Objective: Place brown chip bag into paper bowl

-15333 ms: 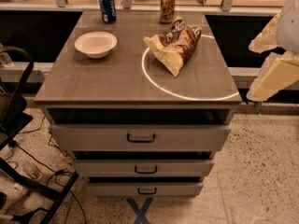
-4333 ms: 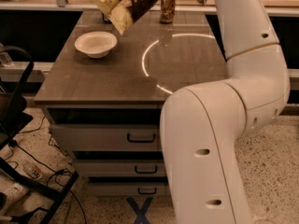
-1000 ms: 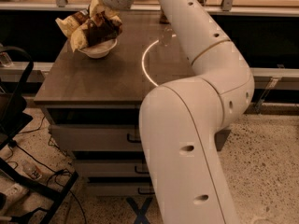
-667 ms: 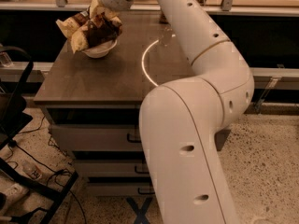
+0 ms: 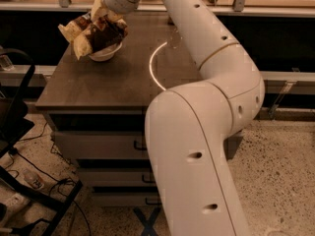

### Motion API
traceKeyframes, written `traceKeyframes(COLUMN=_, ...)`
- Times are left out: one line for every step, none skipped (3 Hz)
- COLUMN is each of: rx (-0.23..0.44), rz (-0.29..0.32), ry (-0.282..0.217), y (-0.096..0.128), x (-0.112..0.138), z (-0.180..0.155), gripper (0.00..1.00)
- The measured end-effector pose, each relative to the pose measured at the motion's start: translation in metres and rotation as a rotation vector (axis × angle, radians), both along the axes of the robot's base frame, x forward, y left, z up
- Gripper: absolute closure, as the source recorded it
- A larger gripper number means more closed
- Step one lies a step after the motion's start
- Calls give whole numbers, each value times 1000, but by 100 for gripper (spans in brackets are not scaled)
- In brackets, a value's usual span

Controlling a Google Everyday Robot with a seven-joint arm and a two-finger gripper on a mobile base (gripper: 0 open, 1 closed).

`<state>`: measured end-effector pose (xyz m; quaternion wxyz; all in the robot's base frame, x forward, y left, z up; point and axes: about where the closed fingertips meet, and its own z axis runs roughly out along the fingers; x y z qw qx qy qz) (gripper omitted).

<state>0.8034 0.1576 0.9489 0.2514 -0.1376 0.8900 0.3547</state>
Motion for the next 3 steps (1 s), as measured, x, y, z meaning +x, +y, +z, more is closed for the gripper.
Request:
traceKeyframes(rx=-1, rz=3, ry=4, y=3, x=0, z=-3, gripper=10)
traceKeyframes(rx=-2, rz=6, ry=7, y=5, x=0, z=-6, gripper=0)
traceKeyframes(rx=-3, rz=6, ry=7, y=5, x=0, z=-6, gripper=0)
